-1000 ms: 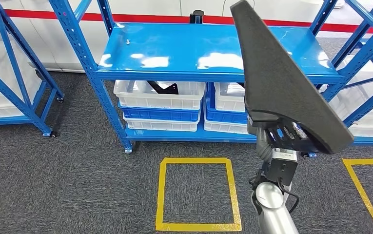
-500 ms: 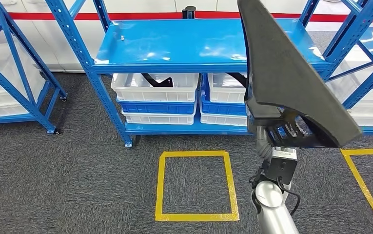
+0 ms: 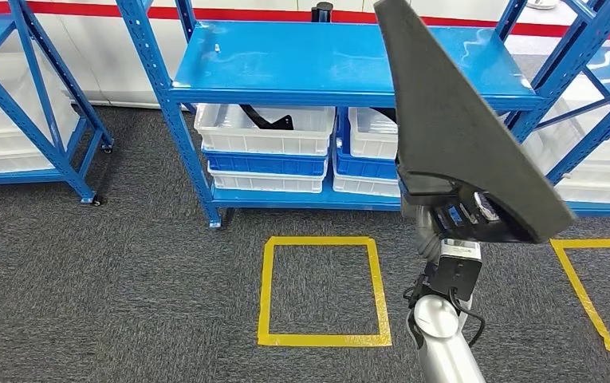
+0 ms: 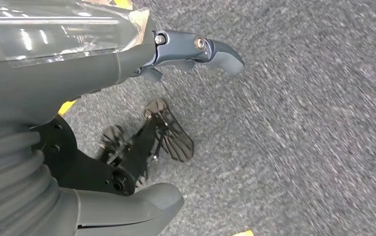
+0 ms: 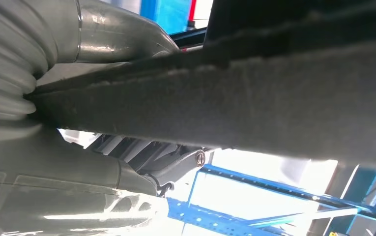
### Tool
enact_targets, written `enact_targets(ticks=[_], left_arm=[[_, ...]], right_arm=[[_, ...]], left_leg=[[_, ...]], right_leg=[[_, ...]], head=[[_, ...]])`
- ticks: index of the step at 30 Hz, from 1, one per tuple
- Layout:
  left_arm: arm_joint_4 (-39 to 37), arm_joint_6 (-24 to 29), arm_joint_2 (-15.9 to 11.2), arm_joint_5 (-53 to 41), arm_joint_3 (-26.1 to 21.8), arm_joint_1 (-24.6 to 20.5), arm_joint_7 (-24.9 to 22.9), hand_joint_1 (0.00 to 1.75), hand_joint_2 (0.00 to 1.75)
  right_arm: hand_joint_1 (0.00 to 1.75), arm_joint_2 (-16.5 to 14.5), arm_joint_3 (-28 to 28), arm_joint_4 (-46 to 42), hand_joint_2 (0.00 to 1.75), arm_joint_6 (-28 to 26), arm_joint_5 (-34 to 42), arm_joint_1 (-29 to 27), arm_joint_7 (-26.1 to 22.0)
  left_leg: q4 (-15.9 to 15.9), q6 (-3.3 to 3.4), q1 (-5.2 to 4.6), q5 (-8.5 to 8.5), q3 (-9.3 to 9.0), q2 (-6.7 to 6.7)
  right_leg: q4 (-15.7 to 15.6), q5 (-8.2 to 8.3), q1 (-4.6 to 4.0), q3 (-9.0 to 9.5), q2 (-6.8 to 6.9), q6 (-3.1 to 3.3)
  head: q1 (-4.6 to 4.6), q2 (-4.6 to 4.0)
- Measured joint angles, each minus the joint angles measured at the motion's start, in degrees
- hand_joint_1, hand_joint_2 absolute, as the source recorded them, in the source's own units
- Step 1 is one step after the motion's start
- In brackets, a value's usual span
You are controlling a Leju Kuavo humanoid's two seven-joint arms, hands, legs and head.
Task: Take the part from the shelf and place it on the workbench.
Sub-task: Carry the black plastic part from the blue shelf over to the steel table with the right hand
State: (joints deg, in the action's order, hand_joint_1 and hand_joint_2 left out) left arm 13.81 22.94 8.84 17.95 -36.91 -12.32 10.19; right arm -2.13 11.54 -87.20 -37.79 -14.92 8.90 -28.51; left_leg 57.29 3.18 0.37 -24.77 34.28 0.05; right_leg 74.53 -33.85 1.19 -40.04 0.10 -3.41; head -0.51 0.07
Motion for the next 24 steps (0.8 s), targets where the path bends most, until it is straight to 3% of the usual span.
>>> enact_targets(ticks=[2, 3, 5, 6, 8, 9, 12, 15, 17, 20, 24], left_arm=[[0.0, 0.02, 0.01, 0.11, 0.08, 0.01, 0.0, 0.0, 1.75], [0.0, 0.06, 0.02, 0.15, 0.13, 0.01, 0.0, 0.0, 1.75], [0.0, 0.28, 0.04, 0.19, 0.24, -0.01, 0.13, 0.0, 1.75], [0.0, 0.46, 0.04, 0.16, 0.31, -0.02, 0.28, 0.0, 1.75], [0.0, 0.85, 0.06, 0.07, 0.56, -0.02, 0.63, 0.0, 1.75], [0.0, 1.01, 0.05, 0.02, 0.71, -0.03, 0.73, 0.0, 1.75], [0.0, 1.37, -0.01, -0.06, 1.03, -0.03, 0.78, 0.0, 1.75], [0.0, 1.71, 0.01, -0.03, 1.1, 0.02, 0.64, 0.0, 1.75], [0.0, 1.81, 0.02, 0.1, 1.1, 0.07, 0.52, 0.0, 1.75], [-0.01, 1.78, 0.03, 0.24, 1.09, 0.34, 0.48, 0.0, 1.75], [-0.01, 1.63, 0.01, 0.23, 1.11, 0.45, 0.5, 0.0, 1.75]], right_arm=[[1.73, 0.01, 0.0, 0.16, 1.75, 0.0, -0.01, 0.07, -0.08], [1.73, 0.0, 0.01, 0.21, 1.75, 0.0, -0.05, 0.2, -0.16], [1.73, -0.04, 0.03, 0.26, 1.75, 0.05, -0.24, 0.66, -0.37], [1.73, -0.07, 0.05, 0.28, 1.75, 0.18, -0.34, 0.86, -0.5], [1.73, -0.08, 0.04, 0.36, 1.75, 0.73, -0.48, 1.05, -0.73], [1.73, -0.07, 0.03, 0.4, 1.75, 1.04, -0.49, 1.12, -0.85], [1.73, -0.09, 0.03, 0.54, 1.75, 1.81, -0.29, 1.26, -1.26], [1.73, 0.0, 0.04, 0.82, 1.75, 2.4, 0.15, 1.12, -1.76], [1.73, 0.14, 0.05, 0.91, 1.75, 2.94, 0.56, 0.84, -2.21], [1.73, 0.48, 0.13, 1.0, 1.75, 3.65, 1.1, 0.31, -2.68], [1.73, 1.03, 0.17, 0.99, 1.75, 3.93, 1.54, -0.04, -2.93]], left_leg=[[0.03, -0.22, -0.01, 0.87, 1.04, 0.01], [0.07, -0.43, -0.02, 1.3, 1.46, 0.0], [0.13, -1.02, -0.2, 1.99, 2.06, -0.01], [0.18, -1.36, -0.28, 2.28, 2.21, -0.01], [-0.03, -2.04, -0.3, 2.86, 2.31, 0.0], [-0.2, -1.94, -0.26, 2.67, 2.37, 0.01], [-0.7, -0.96, -0.2, 1.67, 2.59, 0.01], [-1.23, -0.47, -0.07, 3.94, 2.66, -0.08], [-1.56, -0.8, 0.01, 5.46, 2.75, -0.1], [-1.66, -1.38, 0.07, 5.55, 2.88, -0.11], [-2.99, -0.9, 0.06, 5.87, 2.48, -0.23]], right_leg=[[-3.51, 1.82, 0.04, 3.33, 0.01, -0.89], [-7.71, 3.01, 0.06, 6.28, 0.02, -1.17], [-15.52, 3.87, -0.21, 11.38, -0.03, -0.77], [-17.5, 3.75, -0.41, 12.43, -0.09, -0.31], [-18.1, 3.8, -0.68, 12.2, -0.18, 0.66], [-18.23, 3.98, -0.58, 11.97, -0.18, 0.96], [-18.49, 4.74, -0.44, 11.44, -0.18, 1.75], [-18.33, 5.19, -0.75, 11.06, -0.18, 2.32], [-18.17, 5.33, -0.86, 11.0, -0.17, 2.42], [-18.07, 5.46, -0.93, 10.99, -0.16, 2.54], [-19.06, 5.86, -0.49, 11.26, -0.05, 1.8]], head=[[0.01, -0.01], [0.01, -0.01], [-0.04, 0.0], [-0.04, -0.01], [-0.08, -0.01], [-0.05, -0.01], [-0.14, 0.0], [-0.16, -0.01], [-0.16, -0.01], [-0.16, 0.0], [-0.19, 0.0]])
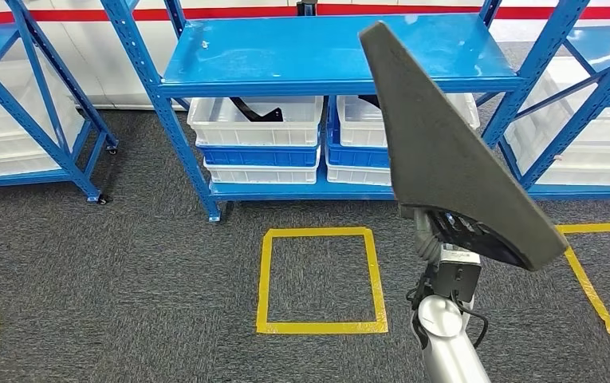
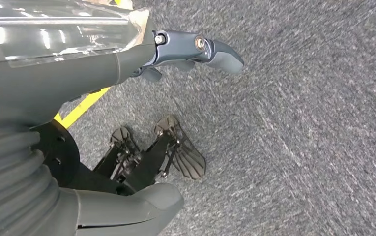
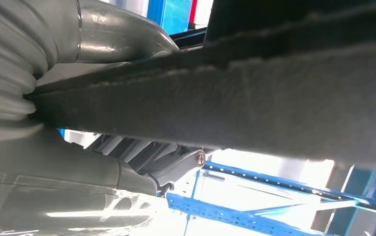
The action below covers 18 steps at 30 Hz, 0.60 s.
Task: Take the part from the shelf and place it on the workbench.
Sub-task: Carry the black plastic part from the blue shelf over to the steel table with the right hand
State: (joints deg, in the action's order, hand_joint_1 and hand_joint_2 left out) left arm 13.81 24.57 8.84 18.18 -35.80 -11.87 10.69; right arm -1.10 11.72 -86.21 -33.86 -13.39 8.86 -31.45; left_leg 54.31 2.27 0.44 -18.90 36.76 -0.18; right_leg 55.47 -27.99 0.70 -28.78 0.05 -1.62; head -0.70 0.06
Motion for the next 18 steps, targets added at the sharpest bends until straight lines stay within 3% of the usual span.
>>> enact_targets(ticks=[2, 4, 6, 7, 8, 10, 11, 12, 13, 14, 16, 18], left_arm=[[0.0, -0.05, 0.23, -0.02, 0.02, -0.03, 0.0, 0.0, 1.75], [0.0, -0.14, 0.45, -0.04, 0.04, -0.11, -0.01, 0.0, 1.75], [-0.01, -0.2, 0.64, -0.04, 0.06, -0.06, -0.03, 0.0, 1.75], [-0.02, -0.2, 0.73, -0.04, 0.06, -0.01, -0.04, 0.0, 1.75], [-0.02, -0.2, 0.82, -0.04, 0.07, 0.02, -0.04, 0.0, 1.75], [-0.01, -0.21, 0.83, -0.08, 0.11, 0.0, -0.08, 0.0, 1.75], [0.0, -0.2, 0.8, -0.15, 0.21, -0.03, -0.16, 0.0, 1.75], [0.02, -0.17, 0.69, -0.28, 0.34, -0.04, -0.24, 0.0, 1.75], [0.04, -0.15, 0.61, -0.4, 0.5, -0.02, -0.37, 0.0, 1.75], [0.04, -0.1, 0.58, -0.52, 0.68, 0.02, -0.5, 0.0, 1.75], [-0.01, -0.04, 0.49, -0.62, 0.89, 0.2, -0.73, 0.0, 1.75], [-0.05, 0.02, 0.47, -0.67, 1.04, 0.3, -0.91, 0.0, 1.75]], right_arm=[[1.73, 0.41, 0.01, -0.08, 1.75, 0.02, 0.13, -0.17, -0.11], [1.73, 0.93, 0.03, -0.09, 1.75, 0.01, 0.27, -0.39, -0.21], [1.73, 1.37, 0.04, -0.07, 1.75, 0.0, 0.4, -0.78, -0.22], [1.73, 1.56, 0.04, -0.06, 1.75, 0.0, 0.45, -0.98, -0.22], [1.73, 1.72, 0.04, -0.05, 1.75, 0.0, 0.49, -1.12, -0.22], [1.73, 1.92, 0.07, -0.01, 1.75, -0.03, 0.53, -1.28, -0.23], [1.73, 1.98, 0.08, -0.01, 1.75, -0.09, 0.51, -1.43, -0.29], [1.73, 2.08, 0.08, -0.02, 1.75, -0.17, 0.52, -1.7, -0.36], [1.73, 2.15, 0.05, -0.02, 1.75, -0.24, 0.53, -2.01, -0.42], [1.73, 2.2, 0.03, -0.08, 1.75, -0.29, 0.52, -2.26, -0.5], [1.73, 2.22, 0.02, -0.1, 1.75, -0.31, 0.54, -2.5, -0.55], [1.73, 2.21, 0.02, -0.21, 1.75, -0.31, 0.52, -2.63, -0.6]], left_leg=[[-2.66, 0.39, 0.43, 1.14, -1.31, 0.0], [-3.81, 0.24, 0.85, 1.9, -1.57, -0.13], [-3.7, -0.3, 1.24, 2.28, -0.81, -0.53], [-3.47, -0.72, 1.56, 2.46, -0.3, -0.83], [-3.01, -1.28, 2.01, 2.58, 0.32, -1.17], [-1.19, -2.75, 2.76, 2.48, 1.87, -2.02], [0.11, -3.55, 2.97, 2.2, 2.71, -2.46], [1.1, -4.19, 2.94, 1.98, 3.47, -2.83], [1.59, -4.64, 2.81, 1.87, 3.95, -3.12], [1.82, -4.93, 2.88, 1.95, 4.31, -3.36], [2.12, -5.1, 2.95, 1.72, 4.8, -3.05], [6.89, -4.77, 2.77, -1.77, 6.83, -1.45]], right_leg=[[1.27, -1.21, -0.33, -0.63, -0.01, -0.11], [7.19, -4.49, -0.07, -3.45, -0.09, -0.08], [13.58, -7.01, 0.64, -6.51, -0.1, -0.82], [14.25, -7.03, 1.1, -6.81, -0.09, -1.6], [12.5, -6.11, 1.61, -5.87, -0.1, -2.65], [5.92, -3.62, 2.71, -2.33, -0.89, -4.87], [3.88, -2.9, 3.16, -1.41, -1.66, -5.15], [3.4, -2.74, 3.46, -1.12, -2.28, -4.82], [4.32, -2.95, 3.47, -1.59, -2.57, -4.05], [4.69, -2.91, 3.57, -1.84, -2.4, -3.12], [5.3, -2.65, 3.32, -2.22, -1.48, -2.04], [5.36, -2.16, 2.84, -2.65, -0.62, -1.2]], head=[[0.0, -0.01], [0.05, -0.01], [0.05, 0.0], [0.05, 0.0], [0.05, 0.0], [0.09, 0.0], [0.19, -0.01], [0.11, -0.01], [-0.05, -0.01], [-0.24, -0.01], [-0.71, -0.01], [-0.92, -0.01]])
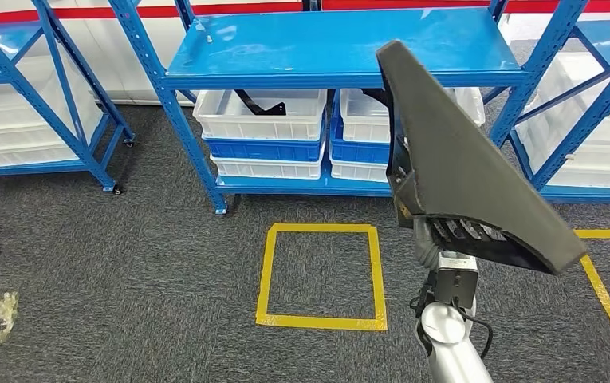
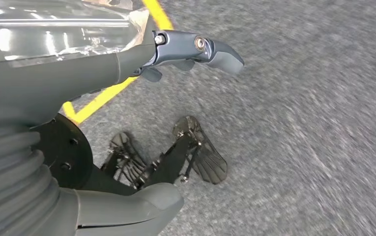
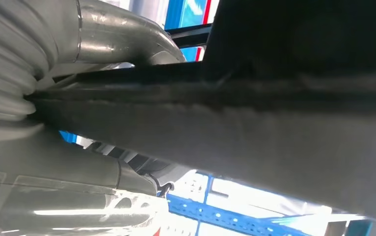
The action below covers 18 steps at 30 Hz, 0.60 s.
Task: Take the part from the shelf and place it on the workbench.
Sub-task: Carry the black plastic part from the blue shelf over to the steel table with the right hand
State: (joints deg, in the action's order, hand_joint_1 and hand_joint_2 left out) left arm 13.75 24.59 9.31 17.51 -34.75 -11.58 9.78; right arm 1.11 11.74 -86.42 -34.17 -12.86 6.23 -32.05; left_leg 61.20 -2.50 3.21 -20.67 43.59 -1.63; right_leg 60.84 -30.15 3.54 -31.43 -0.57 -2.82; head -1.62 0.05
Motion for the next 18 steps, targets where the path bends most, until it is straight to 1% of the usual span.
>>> enact_targets(ticks=[1, 2, 3, 4, 5, 6, 7, 8, 9, 10, 11, 12, 13, 14, 15, 16, 17, 18], left_arm=[[-0.01, 0.01, 0.03, -0.02, 0.1, 0.0, -0.06, 0.0, 1.75], [-0.01, 0.01, 0.07, -0.04, 0.2, -0.01, -0.1, 0.0, 1.75], [-0.01, -0.01, 0.11, -0.06, 0.28, 0.0, -0.11, 0.0, 1.75], [-0.01, -0.03, 0.14, -0.07, 0.34, 0.01, -0.11, 0.0, 1.75], [-0.01, -0.07, 0.15, -0.07, 0.37, 0.02, -0.12, 0.0, 1.75], [-0.01, -0.15, 0.15, -0.09, 0.39, 0.01, -0.12, 0.0, 1.75], [0.01, -0.33, 0.13, -0.11, 0.4, -0.01, -0.13, 0.0, 1.75], [0.02, -0.67, 0.09, -0.14, 0.43, -0.04, -0.17, 0.0, 1.75], [0.04, -1.11, 0.09, -0.2, 0.48, -0.07, -0.21, 0.0, 1.75], [0.05, -1.75, 0.07, -0.23, 0.53, -0.06, -0.34, 0.0, 1.75], [0.05, -2.63, 0.04, -0.16, 0.58, -0.02, -0.59, 0.0, 1.75], [0.04, -3.58, 0.02, -0.09, 0.62, 0.03, -0.9, 0.0, 1.75], [0.04, -4.77, -0.03, 0.03, 0.67, 0.12, -1.29, 0.0, 1.75], [0.04, -5.99, -0.1, 0.14, 0.74, 0.18, -1.68, 0.0, 1.75], [0.04, -7.17, -0.15, 0.22, 0.84, 0.21, -1.98, 0.0, 1.75], [0.04, -8.29, -0.2, 0.36, 0.97, 0.24, -2.24, 0.0, 1.75], [0.03, -9.13, -0.22, 0.51, 1.12, 0.27, -2.46, 0.0, 1.75], [0.02, -9.66, -0.22, 0.67, 1.23, 0.36, -2.63, 0.0, 1.75]], right_arm=[[1.73, 0.0, -0.02, -0.05, 1.75, -0.01, -0.01, -0.11, -0.01], [1.73, 0.01, -0.03, -0.09, 1.75, -0.02, -0.01, -0.2, -0.02], [1.73, 0.01, -0.04, -0.09, 1.75, -0.03, -0.01, -0.29, -0.02], [1.73, 0.01, -0.04, -0.09, 1.75, -0.04, -0.02, -0.37, -0.02], [1.73, 0.01, -0.04, -0.1, 1.75, -0.05, -0.04, -0.41, -0.02], [1.73, 0.0, -0.04, -0.15, 1.75, -0.05, -0.07, -0.4, -0.02], [1.73, -0.02, -0.04, -0.25, 1.75, -0.07, -0.1, -0.37, -0.02], [1.73, -0.06, -0.05, -0.38, 1.75, -0.09, -0.14, -0.34, -0.02], [1.73, -0.09, -0.05, -0.51, 1.75, -0.11, -0.2, -0.33, -0.02], [1.73, -0.14, -0.05, -0.61, 1.75, -0.13, -0.28, -0.32, -0.02], [1.73, -0.22, -0.04, -0.67, 1.75, -0.14, -0.39, -0.32, -0.02], [1.73, -0.3, -0.03, -0.77, 1.75, -0.13, -0.52, -0.32, -0.01], [1.73, -0.36, -0.02, -0.85, 1.75, -0.09, -0.66, -0.3, 0.02], [1.73, -0.4, -0.02, -0.95, 1.75, -0.02, -0.79, -0.25, 0.03], [1.73, -0.4, -0.02, -1.03, 1.75, 0.09, -0.89, -0.21, 0.04], [1.73, -0.38, -0.01, -1.04, 1.75, 0.22, -0.96, -0.21, 0.07], [1.73, -0.37, -0.01, -1.04, 1.75, 0.34, -1.0, -0.26, 0.11], [1.73, -0.37, -0.02, -1.02, 1.75, 0.49, -1.03, -0.32, 0.16]], left_leg=[[4.39, 0.33, -0.24, -2.77, 1.69, 0.86], [9.11, 0.65, -0.45, -5.31, 3.38, 1.27], [12.79, 1.03, -0.67, -7.04, 4.47, 1.42], [14.51, 1.54, -0.95, -7.84, 4.54, 1.46], [13.82, 2.22, -1.31, -7.69, 3.4, 1.51], [10.98, 3.05, -1.76, -6.82, 1.2, 1.73], [7.02, 4.04, -2.39, -5.98, -1.5, 2.54], [3.64, 4.85, -2.96, -5.34, -3.87, 3.61], [1.24, 5.37, -3.51, -5.0, -5.47, 4.42], [0.08, 5.63, -3.98, -4.98, -6.2, 4.96], [-0.13, 5.64, -4.24, -4.89, -6.32, 4.77], [-0.57, 5.65, -4.36, -4.65, -6.4, 4.17], [-1.15, 5.71, -4.29, -4.35, -6.64, 3.67], [-1.75, 5.84, -4.11, -4.01, -6.92, 3.16], [-2.25, 5.95, -3.87, -3.7, -7.17, 2.63], [-2.51, 6.03, -3.73, -3.53, -7.26, 2.04], [-2.55, 6.14, -3.68, -3.46, -7.24, 1.38], [-2.55, 6.16, -3.67, -3.44, -7.22, 0.65]], right_leg=[[-0.01, 0.17, -0.33, -0.17, 0.46, 0.29], [-0.02, 0.29, -0.7, -0.36, 1.05, 0.47], [-0.01, 0.33, -1.07, -0.5, 1.67, 0.56], [-0.01, 0.33, -1.43, -0.57, 2.3, 0.57], [-0.01, 0.31, -1.78, -0.59, 2.9, 0.59], [-0.02, 0.28, -2.07, -0.56, 3.44, 0.62], [-0.04, 0.24, -2.26, -0.51, 3.92, 0.68], [-0.05, 0.17, -2.64, -0.49, 4.39, 0.68], [-0.09, 0.11, -2.78, -0.47, 4.82, 0.66], [-0.18, 0.08, -2.87, -0.42, 5.27, 0.59], [-0.33, 0.08, -2.97, -0.34, 5.78, 0.46], [-0.53, 0.06, -2.89, -0.18, 6.16, 0.3], [-0.43, -0.14, -2.87, -0.18, 5.87, 0.13], [0.34, -0.68, -2.88, -0.51, 4.95, 0.06], [2.16, -1.68, -2.87, -1.34, 3.65, 0.09], [5.2, -3.07, -2.78, -2.78, 2.26, 0.23], [8.9, -4.56, -2.79, -4.54, 1.43, 0.37], [12.31, -5.66, -2.79, -6.22, 1.06, 0.31]], head=[[-0.09, 0.0], [-0.09, -0.01], [-0.09, -0.01], [-0.09, -0.01], [-0.09, -0.01], [-0.09, -0.01], [-0.09, -0.01], [-0.05, -0.01], [-0.04, -0.01], [0.0, -0.01], [-0.02, -0.01], [-0.05, 0.0], [-0.03, 0.0], [-0.04, 0.0], [0.01, 0.0], [0.04, -0.01], [0.04, -0.01], [0.06, -0.01]])
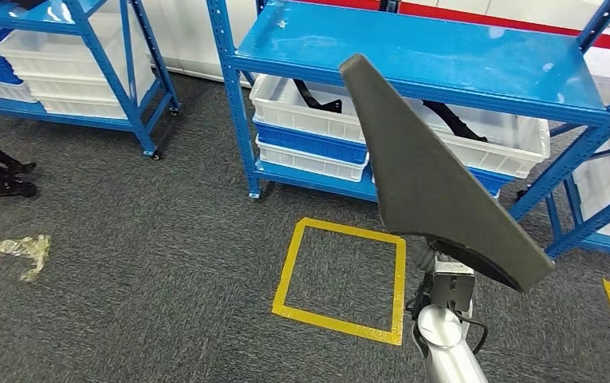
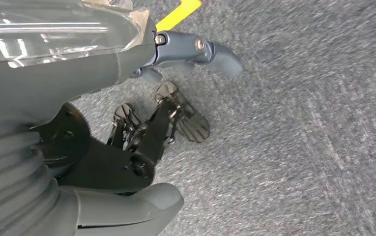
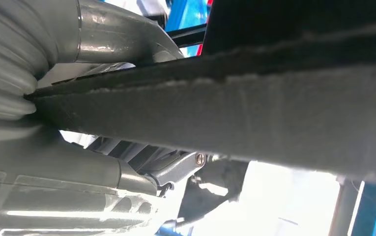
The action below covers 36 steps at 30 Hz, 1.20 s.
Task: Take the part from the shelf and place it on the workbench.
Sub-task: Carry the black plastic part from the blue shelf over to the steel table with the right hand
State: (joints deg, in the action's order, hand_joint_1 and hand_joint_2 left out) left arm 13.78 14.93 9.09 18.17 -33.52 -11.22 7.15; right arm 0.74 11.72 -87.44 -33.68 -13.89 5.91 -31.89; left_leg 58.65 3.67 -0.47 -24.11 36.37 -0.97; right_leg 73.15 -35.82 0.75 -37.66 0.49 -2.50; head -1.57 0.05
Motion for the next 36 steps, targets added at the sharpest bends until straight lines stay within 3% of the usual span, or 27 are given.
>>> enact_targets(ticks=[1, 2, 4, 5, 7, 9, 10, 12, 14, 15, 16, 17, 18, 19, 21, 23, 25, 27, 29, 31, 32, 33, 35, 36], left_arm=[[-0.01, -0.22, 0.02, 0.11, 0.09, 0.12, -0.13, 0.0, 1.75], [-0.02, -0.2, 0.03, 0.16, 0.15, 0.25, -0.22, 0.0, 1.75], [-0.03, -0.03, 0.03, 0.22, 0.18, 0.39, -0.28, 0.0, 1.75], [-0.03, 0.08, 0.03, 0.23, 0.19, 0.4, -0.28, 0.0, 1.75], [-0.03, 0.26, 0.05, 0.23, 0.22, 0.42, -0.28, 0.0, 1.75], [-0.03, 0.46, 0.05, 0.23, 0.23, 0.54, -0.26, 0.0, 1.75], [-0.03, 0.6, 0.02, 0.23, 0.23, 0.61, -0.24, 0.0, 1.75], [-0.04, 1.08, 0.01, 0.22, 0.25, 0.56, -0.09, 0.0, 1.75], [-0.05, 1.47, 0.13, 0.21, 0.29, 0.37, 0.2, 0.0, 1.75], [-0.05, 1.55, 0.22, 0.22, 0.3, 0.31, 0.33, 0.0, 1.75], [-0.05, 1.58, 0.32, 0.22, 0.31, 0.3, 0.43, 0.0, 1.75], [-0.05, 1.62, 0.4, 0.23, 0.32, 0.3, 0.51, 0.0, 1.75], [-0.04, 1.72, 0.45, 0.23, 0.34, 0.3, 0.6, 0.0, 1.75], [-0.04, 1.89, 0.48, 0.23, 0.39, 0.26, 0.7, 0.0, 1.75], [-0.03, 2.37, 0.6, 0.23, 0.51, 0.05, 0.92, 0.0, 1.75], [-0.03, 2.69, 0.74, 0.23, 0.6, -0.14, 1.06, 0.0, 1.75], [-0.03, 2.87, 0.75, 0.23, 0.62, -0.18, 1.14, 0.0, 1.75], [-0.02, 3.01, 0.81, 0.23, 0.63, -0.27, 1.2, 0.0, 1.75], [-0.01, 3.04, 0.92, 0.23, 0.67, -0.46, 1.27, 0.0, 1.75], [-0.02, 2.99, 1.06, 0.26, 0.75, -0.52, 1.29, 0.0, 1.75], [-0.03, 2.93, 1.13, 0.31, 0.78, -0.5, 1.3, 0.0, 1.75], [-0.03, 2.87, 1.16, 0.35, 0.81, -0.48, 1.31, 0.0, 1.75], [-0.03, 2.68, 1.21, 0.42, 0.87, -0.47, 1.32, 0.0, 1.75], [-0.03, 2.44, 1.23, 0.48, 0.92, -0.48, 1.32, 0.0, 1.75]], right_arm=[[1.73, 0.01, -0.01, 0.02, 1.75, 0.13, -0.04, -0.05, 0.04], [1.73, 0.01, -0.02, 0.03, 1.75, 0.27, -0.09, -0.06, 0.07], [1.73, 0.0, -0.03, 0.02, 1.75, 0.55, -0.22, 0.0, 0.07], [1.73, -0.01, -0.03, 0.02, 1.75, 0.67, -0.28, 0.04, 0.07], [1.73, -0.06, -0.02, 0.01, 1.75, 0.81, -0.42, 0.12, 0.07], [1.73, -0.16, -0.03, -0.01, 1.75, 0.93, -0.5, 0.23, 0.16], [1.73, -0.22, -0.08, -0.01, 1.75, 1.06, -0.56, 0.39, 0.25], [1.73, -0.43, -0.19, -0.01, 1.75, 1.51, -0.67, 0.77, 0.4], [1.73, -0.55, -0.32, 0.05, 1.75, 1.96, -0.71, 0.93, 0.48], [1.73, -0.54, -0.39, 0.13, 1.75, 2.14, -0.7, 0.93, 0.48], [1.73, -0.51, -0.49, 0.25, 1.75, 2.28, -0.66, 0.94, 0.48], [1.73, -0.49, -0.6, 0.37, 1.75, 2.42, -0.58, 0.95, 0.44], [1.73, -0.48, -0.71, 0.46, 1.75, 2.55, -0.48, 0.95, 0.37], [1.73, -0.47, -0.8, 0.52, 1.75, 2.65, -0.34, 0.95, 0.24], [1.73, -0.42, -0.98, 0.54, 1.75, 2.74, -0.08, 0.97, -0.04], [1.73, -0.34, -1.17, 0.54, 1.75, 2.77, 0.03, 0.98, -0.21], [1.73, -0.3, -1.26, 0.54, 1.75, 2.79, 0.04, 0.99, -0.26], [1.73, -0.19, -1.35, 0.55, 1.75, 2.81, 0.05, 1.0, -0.29], [1.73, -0.01, -1.51, 0.62, 1.75, 2.81, 0.09, 0.86, -0.35], [1.73, 0.18, -1.68, 0.77, 1.75, 2.81, 0.16, 0.52, -0.37], [1.73, 0.25, -1.76, 0.83, 1.75, 2.81, 0.19, 0.37, -0.37], [1.73, 0.28, -1.8, 0.86, 1.75, 2.81, 0.19, 0.28, -0.37], [1.73, 0.31, -1.82, 0.87, 1.75, 2.81, 0.18, 0.27, -0.37], [1.73, 0.32, -1.83, 0.86, 1.75, 2.79, 0.17, 0.28, -0.37]], left_leg=[[0.01, -0.01, -0.01, 0.01, 0.0, -0.75], [0.04, -0.04, 0.01, 0.04, -0.02, -1.52], [0.24, -0.21, 0.12, 0.1, -0.02, -3.05], [0.46, -0.4, 0.06, 0.11, 0.11, -3.79], [0.76, -0.91, -0.06, 0.23, 0.49, -4.88], [0.6, -1.62, -0.07, 0.62, 0.83, -5.7], [0.66, -1.96, -0.08, 0.62, 1.11, -5.48], [3.1, -2.59, -0.14, -1.06, 2.43, -3.2], [9.91, -3.27, 0.16, -4.69, 5.54, -0.34], [13.75, -3.58, 0.45, -6.26, 7.29, 0.26], [16.26, -3.82, 0.73, -6.97, 8.39, 0.53], [16.66, -4.01, 0.98, -6.64, 8.48, 0.72], [14.62, -4.13, 1.21, -5.35, 7.3, 1.03], [10.66, -4.18, 1.37, -3.52, 5.06, 1.81], [3.32, -3.93, 1.16, -1.39, 0.95, 4.02], [0.99, -3.31, 0.64, -1.22, -0.23, 4.67], [0.66, -2.43, 0.44, -0.84, -0.2, 3.35], [0.07, -1.44, 0.51, -0.35, -0.41, 2.12], [-0.17, -0.74, 0.58, -0.06, -0.45, 0.8], [-0.16, -0.47, 0.48, 0.04, -0.33, -0.82], [-0.14, -0.43, 0.43, 0.08, -0.3, -1.68], [-0.11, -0.44, 0.42, 0.13, -0.31, -2.54], [0.05, -0.6, 0.43, 0.23, -0.28, -4.15], [0.22, -0.78, 0.35, 0.23, -0.15, -4.87]], right_leg=[[1.96, -0.36, 0.01, -1.06, -0.14, -0.26], [1.65, 0.29, 0.04, -1.09, -0.24, -0.73], [-5.16, 3.71, 0.32, 1.84, -1.06, -1.82], [-9.1, 5.22, 0.45, 3.6, -1.92, -2.02], [-13.44, 6.7, 0.6, 5.64, -3.03, -1.57], [-13.69, 6.96, 0.54, 5.78, -2.34, -0.61], [-13.8, 7.17, 0.66, 5.78, -1.86, -0.18], [-14.05, 7.47, 1.13, 5.84, -0.86, 0.7], [-14.09, 7.51, 1.14, 5.82, 0.32, 1.19], [-14.08, 7.49, 1.1, 5.8, 1.0, 1.21], [-14.07, 7.48, 1.08, 5.79, 1.74, 1.21], [-14.07, 7.47, 1.1, 5.78, 2.45, 1.19], [-14.07, 7.46, 1.16, 5.8, 3.1, 1.17], [-14.07, 7.41, 1.2, 5.86, 3.7, 1.08], [-14.08, 7.25, 0.9, 5.97, 4.64, 0.69], [-14.22, 7.2, 0.49, 6.07, 5.51, 0.08], [-14.51, 7.18, 0.43, 6.23, 6.21, -0.7], [-12.79, 5.92, 0.63, 5.55, 4.43, -1.02], [-6.32, 2.92, 0.76, 2.6, 1.3, -0.58], [0.8, 0.63, 0.54, -0.97, -0.04, -0.44], [1.87, 0.69, 0.43, -1.66, -0.25, -0.66], [0.53, 1.7, 0.39, -1.2, -0.4, -1.01], [-7.23, 5.05, 0.54, 2.2, -1.77, -1.68], [-10.83, 6.34, 0.63, 3.89, -2.66, -1.66]], head=[[-0.01, 0.0], [-0.01, 0.0], [0.0, 0.0], [0.0, 0.0], [-0.03, 0.0], [-0.07, 0.0], [-0.09, 0.0], [-0.33, 0.0], [-0.57, 0.01], [-0.57, 0.0], [-0.57, 0.0], [-0.57, 0.0], [-0.57, 0.0], [-0.57, 0.0], [-0.51, 0.0], [-0.35, 0.0], [-0.26, 0.0], [-0.22, 0.0], [-0.16, 0.0], [-0.14, 0.0], [-0.14, 0.0], [-0.15, 0.0], [-0.15, 0.0], [-0.16, 0.0]])
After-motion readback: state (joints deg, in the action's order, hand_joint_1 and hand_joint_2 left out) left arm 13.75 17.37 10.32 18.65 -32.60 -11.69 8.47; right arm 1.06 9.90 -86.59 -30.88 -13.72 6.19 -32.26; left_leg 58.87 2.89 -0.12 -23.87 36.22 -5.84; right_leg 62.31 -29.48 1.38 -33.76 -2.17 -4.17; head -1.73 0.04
